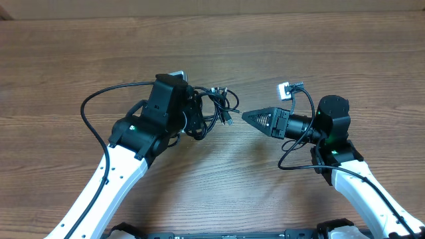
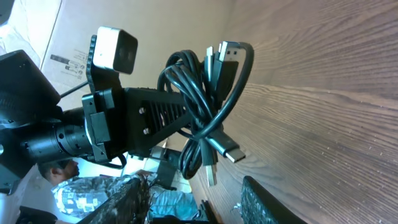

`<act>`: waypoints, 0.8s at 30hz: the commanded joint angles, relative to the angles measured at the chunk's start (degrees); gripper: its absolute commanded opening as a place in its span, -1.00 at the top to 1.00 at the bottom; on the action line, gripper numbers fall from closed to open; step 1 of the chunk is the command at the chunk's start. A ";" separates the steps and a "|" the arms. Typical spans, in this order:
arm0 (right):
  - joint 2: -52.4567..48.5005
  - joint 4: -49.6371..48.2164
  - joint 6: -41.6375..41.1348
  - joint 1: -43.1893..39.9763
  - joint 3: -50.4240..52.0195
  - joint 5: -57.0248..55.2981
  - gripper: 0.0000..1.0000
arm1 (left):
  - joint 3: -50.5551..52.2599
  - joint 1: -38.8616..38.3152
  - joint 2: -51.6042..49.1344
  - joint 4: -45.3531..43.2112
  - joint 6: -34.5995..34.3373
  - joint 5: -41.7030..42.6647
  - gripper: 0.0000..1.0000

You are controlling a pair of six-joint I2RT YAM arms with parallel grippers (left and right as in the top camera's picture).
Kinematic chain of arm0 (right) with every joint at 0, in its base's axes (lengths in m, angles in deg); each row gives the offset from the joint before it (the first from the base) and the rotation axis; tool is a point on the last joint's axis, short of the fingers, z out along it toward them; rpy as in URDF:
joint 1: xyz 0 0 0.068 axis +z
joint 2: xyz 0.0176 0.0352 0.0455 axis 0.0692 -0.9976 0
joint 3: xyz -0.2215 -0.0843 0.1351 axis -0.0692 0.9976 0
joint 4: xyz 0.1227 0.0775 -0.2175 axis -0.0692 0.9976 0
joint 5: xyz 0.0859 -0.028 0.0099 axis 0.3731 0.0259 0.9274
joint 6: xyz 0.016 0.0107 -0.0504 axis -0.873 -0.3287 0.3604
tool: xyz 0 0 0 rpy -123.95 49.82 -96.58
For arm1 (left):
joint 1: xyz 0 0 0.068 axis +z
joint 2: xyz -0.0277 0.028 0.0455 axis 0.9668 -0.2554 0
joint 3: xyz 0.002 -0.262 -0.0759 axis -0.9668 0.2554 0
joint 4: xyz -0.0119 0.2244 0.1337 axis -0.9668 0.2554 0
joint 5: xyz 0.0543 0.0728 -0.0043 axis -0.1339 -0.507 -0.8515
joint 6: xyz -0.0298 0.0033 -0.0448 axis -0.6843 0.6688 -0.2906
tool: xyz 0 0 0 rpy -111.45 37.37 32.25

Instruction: Untangle cables

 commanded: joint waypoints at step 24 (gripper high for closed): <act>0.15 -2.73 0.09 1.29 -0.83 -1.05 0.08 | -0.42 -2.71 0.96 -1.49 -0.79 -1.73 0.92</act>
